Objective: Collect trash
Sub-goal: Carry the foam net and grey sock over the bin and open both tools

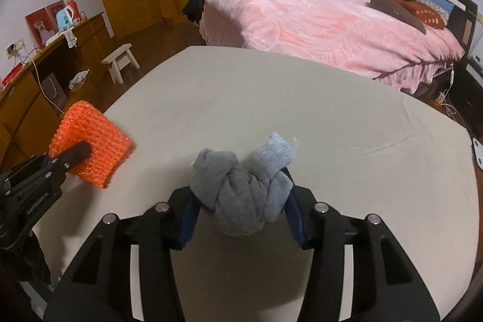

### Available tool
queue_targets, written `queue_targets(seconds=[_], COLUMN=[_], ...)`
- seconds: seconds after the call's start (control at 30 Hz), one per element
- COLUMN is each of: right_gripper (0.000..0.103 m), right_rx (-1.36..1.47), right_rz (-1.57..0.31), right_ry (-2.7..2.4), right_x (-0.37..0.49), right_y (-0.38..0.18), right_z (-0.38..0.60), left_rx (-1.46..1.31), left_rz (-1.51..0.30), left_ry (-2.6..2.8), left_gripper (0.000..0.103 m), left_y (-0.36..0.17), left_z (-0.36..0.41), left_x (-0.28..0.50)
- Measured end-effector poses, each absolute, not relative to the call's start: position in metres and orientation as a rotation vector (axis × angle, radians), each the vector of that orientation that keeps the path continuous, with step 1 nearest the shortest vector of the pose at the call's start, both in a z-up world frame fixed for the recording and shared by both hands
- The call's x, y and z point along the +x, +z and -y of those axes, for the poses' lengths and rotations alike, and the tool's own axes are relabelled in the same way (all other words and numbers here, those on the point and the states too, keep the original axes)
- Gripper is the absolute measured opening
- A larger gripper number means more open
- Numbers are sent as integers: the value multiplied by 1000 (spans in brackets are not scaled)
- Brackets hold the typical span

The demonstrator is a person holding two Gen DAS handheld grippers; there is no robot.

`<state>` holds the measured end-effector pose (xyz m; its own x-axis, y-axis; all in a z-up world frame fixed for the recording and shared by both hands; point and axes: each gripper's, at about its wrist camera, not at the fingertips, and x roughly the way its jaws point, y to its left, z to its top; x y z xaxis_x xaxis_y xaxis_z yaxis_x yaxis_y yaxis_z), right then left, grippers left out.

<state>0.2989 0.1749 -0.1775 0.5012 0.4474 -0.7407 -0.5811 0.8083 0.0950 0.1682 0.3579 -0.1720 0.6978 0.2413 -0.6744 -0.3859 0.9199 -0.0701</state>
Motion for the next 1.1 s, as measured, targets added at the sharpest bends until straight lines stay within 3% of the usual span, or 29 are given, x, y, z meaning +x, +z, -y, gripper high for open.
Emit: queue_targets(seconds=[1.1], right_gripper=[48], right_rx=[-40], right_rz=[-718], right_ry=[578], right_x=[188], right_y=[-74], right_z=[-7], left_rx=[-102], left_rz=[-609], left_ry=[113], left_gripper=[19], left_y=[-82], left_z=[-188], left_x=[99])
